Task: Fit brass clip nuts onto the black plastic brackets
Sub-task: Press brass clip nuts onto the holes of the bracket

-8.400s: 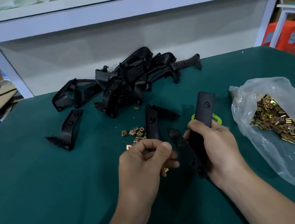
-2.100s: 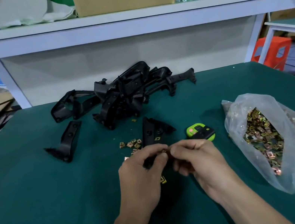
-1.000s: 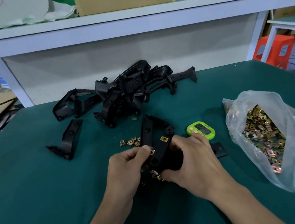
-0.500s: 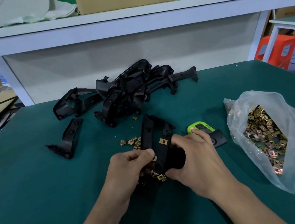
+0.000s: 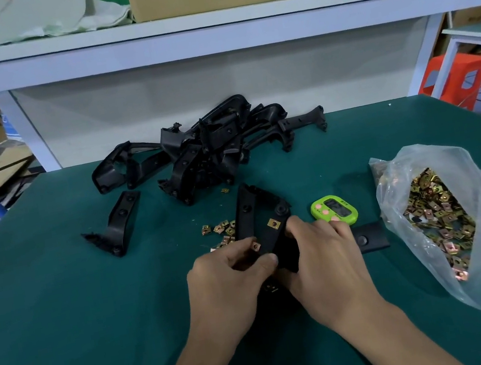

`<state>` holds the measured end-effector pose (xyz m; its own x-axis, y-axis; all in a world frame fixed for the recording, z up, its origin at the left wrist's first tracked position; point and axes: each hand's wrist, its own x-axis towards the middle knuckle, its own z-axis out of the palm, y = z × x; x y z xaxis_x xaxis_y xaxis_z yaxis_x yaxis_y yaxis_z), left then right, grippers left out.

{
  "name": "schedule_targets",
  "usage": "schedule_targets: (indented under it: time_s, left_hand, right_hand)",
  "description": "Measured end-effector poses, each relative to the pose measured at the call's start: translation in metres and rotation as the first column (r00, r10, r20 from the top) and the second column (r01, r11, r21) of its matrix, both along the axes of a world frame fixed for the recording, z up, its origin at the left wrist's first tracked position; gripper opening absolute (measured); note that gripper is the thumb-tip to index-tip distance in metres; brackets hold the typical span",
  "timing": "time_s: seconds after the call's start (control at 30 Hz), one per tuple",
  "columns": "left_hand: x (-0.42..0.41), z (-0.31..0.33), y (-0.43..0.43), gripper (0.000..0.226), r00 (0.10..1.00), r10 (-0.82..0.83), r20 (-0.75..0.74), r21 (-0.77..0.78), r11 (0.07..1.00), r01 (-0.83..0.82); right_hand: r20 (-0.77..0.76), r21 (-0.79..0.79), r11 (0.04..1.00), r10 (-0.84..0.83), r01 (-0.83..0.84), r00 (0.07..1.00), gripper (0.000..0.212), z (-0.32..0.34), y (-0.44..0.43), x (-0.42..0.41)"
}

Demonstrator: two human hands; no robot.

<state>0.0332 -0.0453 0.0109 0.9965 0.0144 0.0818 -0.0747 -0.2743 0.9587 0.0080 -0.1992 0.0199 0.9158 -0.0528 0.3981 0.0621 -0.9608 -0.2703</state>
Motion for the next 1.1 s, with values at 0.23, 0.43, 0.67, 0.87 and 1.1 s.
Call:
schedule_targets:
  time_s: [0.23, 0.43, 0.67, 0.87, 1.1]
  left_hand:
    - [-0.002, -0.003, -0.008, 0.030, 0.997, 0.067, 0.043, 0.044, 0.997, -0.069]
    - [0.000, -0.005, -0.008, 0.030, 0.998, 0.003, 0.062, 0.024, 1.000, -0.004]
    - [-0.005, -0.002, -0.015, 0.017, 0.987, -0.034, 0.158, 0.128, 0.992, 0.014]
    - [-0.004, -0.002, -0.011, 0.012, 0.982, -0.066, 0.179, 0.190, 0.981, 0.031]
    - [0.000, 0.010, -0.022, 0.060, 0.955, -0.128, 0.268, 0.223, 0.972, 0.068]
  right_hand:
    - [0.006, -0.037, 0.999, -0.038, 0.038, 0.999, 0.041, -0.004, 0.009, -0.002]
    - [-0.006, -0.011, 0.999, -0.035, 0.035, 0.999, 0.038, -0.004, 0.007, -0.002]
    - [0.010, 0.079, 0.996, -0.036, 0.035, 0.999, 0.035, -0.002, 0.005, 0.000]
    - [0.042, 0.155, 0.988, -0.003, -0.003, 0.999, 0.039, -0.005, 0.002, -0.002]
    - [0.040, 0.030, 0.999, 0.032, -0.033, 0.999, 0.031, -0.002, -0.003, -0.004]
